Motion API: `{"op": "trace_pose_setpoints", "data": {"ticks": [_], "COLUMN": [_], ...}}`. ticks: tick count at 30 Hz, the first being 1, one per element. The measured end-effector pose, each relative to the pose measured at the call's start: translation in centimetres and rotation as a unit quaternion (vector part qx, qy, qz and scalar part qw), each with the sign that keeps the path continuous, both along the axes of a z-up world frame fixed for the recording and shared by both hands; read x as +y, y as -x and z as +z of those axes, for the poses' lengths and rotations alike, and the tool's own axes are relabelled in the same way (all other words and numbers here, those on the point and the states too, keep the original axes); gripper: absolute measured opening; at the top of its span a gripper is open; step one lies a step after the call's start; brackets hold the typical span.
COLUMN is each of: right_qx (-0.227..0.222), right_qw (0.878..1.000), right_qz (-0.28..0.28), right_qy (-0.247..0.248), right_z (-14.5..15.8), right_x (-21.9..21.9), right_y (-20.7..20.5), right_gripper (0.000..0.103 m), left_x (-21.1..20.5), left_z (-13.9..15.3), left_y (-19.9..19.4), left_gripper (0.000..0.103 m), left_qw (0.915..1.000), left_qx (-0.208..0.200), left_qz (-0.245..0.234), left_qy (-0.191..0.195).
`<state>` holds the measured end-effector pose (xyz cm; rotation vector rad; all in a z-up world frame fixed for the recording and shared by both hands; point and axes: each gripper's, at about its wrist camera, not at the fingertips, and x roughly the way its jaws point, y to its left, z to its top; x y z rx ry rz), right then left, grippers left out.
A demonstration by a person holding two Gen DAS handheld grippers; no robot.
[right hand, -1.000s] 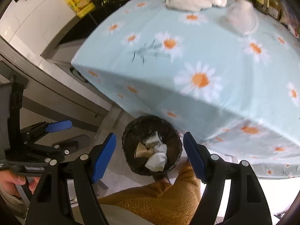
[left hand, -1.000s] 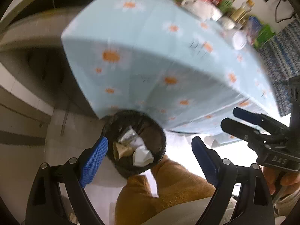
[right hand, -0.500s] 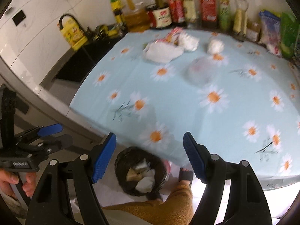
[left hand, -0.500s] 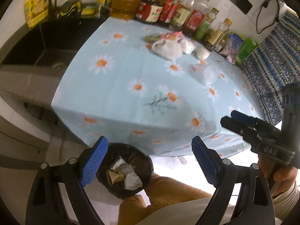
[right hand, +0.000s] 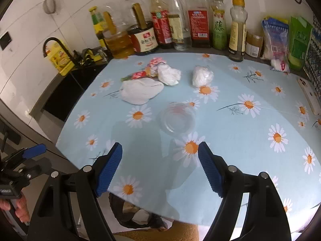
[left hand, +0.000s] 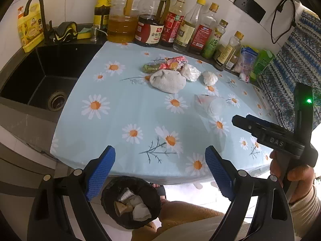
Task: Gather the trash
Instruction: 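Reach the right gripper to the clear plastic container and close on it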
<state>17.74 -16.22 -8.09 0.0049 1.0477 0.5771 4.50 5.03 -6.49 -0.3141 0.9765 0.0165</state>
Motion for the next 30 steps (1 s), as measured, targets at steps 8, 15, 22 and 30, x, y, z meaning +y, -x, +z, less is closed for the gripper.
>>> {"op": "trace_pose_setpoints", "data": {"ticks": [8, 15, 22, 30], "right_qx": [0.022, 0.057, 0.066, 0.071], "right_qw": [1.0, 0.998, 0.997, 0.997], "right_qz": [-0.008, -0.026, -0.028, -0.022], "right_qy": [0.002, 0.012, 0.026, 0.021], "right_z": [-2.0, -4.7, -6.1, -6.5], "right_x": [0.5, 1.6, 2.6, 2.5], "right_y": [-3.9, -6.7, -8.6, -9.1], "right_gripper": [0.077, 0.077, 0.069, 0.062], "left_x": [1.0, 2.1, 2.7, 2.3], "left_z": [-0.7, -0.9, -1.0, -0.9], "left_y": [-1.0, -1.9, -3.3, -4.7], "left_gripper": [0.088, 0.088, 0.088, 0.088], "left_qw": [0.9995, 0.9984, 0.9976, 0.9979], "left_qx": [0.013, 0.02, 0.023, 0.022], "left_qz": [0.029, 0.053, 0.066, 0.061], "left_qy": [-0.002, -0.002, -0.005, -0.003]}}
